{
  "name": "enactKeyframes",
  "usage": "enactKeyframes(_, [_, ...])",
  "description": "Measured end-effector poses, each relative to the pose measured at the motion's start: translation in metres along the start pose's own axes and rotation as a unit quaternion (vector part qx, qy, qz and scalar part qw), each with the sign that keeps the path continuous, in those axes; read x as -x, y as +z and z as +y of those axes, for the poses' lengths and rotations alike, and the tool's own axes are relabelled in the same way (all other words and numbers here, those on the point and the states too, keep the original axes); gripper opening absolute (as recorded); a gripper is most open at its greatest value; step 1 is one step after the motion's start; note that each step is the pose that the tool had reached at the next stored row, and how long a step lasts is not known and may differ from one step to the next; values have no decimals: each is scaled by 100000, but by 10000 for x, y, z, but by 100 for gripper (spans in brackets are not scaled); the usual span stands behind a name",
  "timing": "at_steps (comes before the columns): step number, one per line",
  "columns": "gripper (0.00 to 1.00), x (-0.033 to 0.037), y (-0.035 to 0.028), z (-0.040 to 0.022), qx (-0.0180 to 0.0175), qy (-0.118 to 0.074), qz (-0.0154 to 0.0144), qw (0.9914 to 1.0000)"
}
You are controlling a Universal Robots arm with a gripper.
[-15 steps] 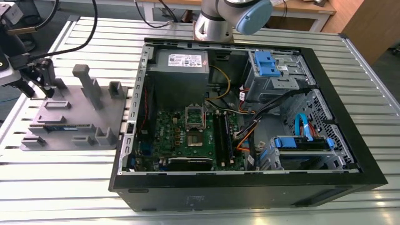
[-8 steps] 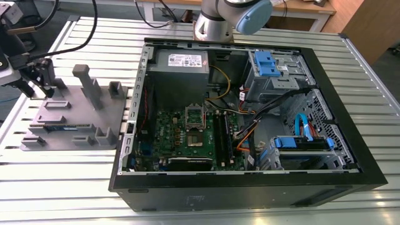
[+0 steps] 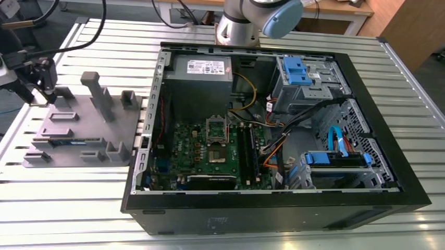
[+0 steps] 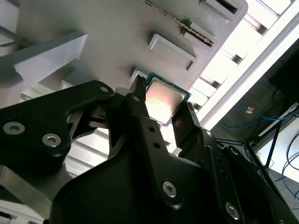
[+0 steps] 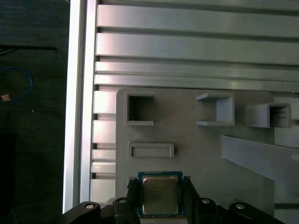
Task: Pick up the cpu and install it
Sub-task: 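Pick up the cpu and move it towards the insertion slot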
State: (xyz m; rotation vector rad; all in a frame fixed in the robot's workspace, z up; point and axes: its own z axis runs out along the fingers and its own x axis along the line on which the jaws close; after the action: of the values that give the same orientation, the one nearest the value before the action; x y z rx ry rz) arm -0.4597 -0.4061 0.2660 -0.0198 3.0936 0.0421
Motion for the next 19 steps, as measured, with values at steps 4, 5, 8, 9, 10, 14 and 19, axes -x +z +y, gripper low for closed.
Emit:
enactKeyframes(4, [47,10,-141,4,1,2,-2,100000])
enactKeyframes(5, [47,13,-182,5,4,1,-7,100000])
enactKeyframes(8, [47,21,-310,8,5,0,-9,100000])
enactKeyframes(9, [47,24,-352,9,4,1,-4,100000])
enactKeyframes(10, [47,26,-393,10,0,0,-1,100000])
enactKeyframes(14, [47,35,-550,15,5,0,-7,100000])
enactKeyframes(19, [47,45,-723,19,3,1,-7,100000])
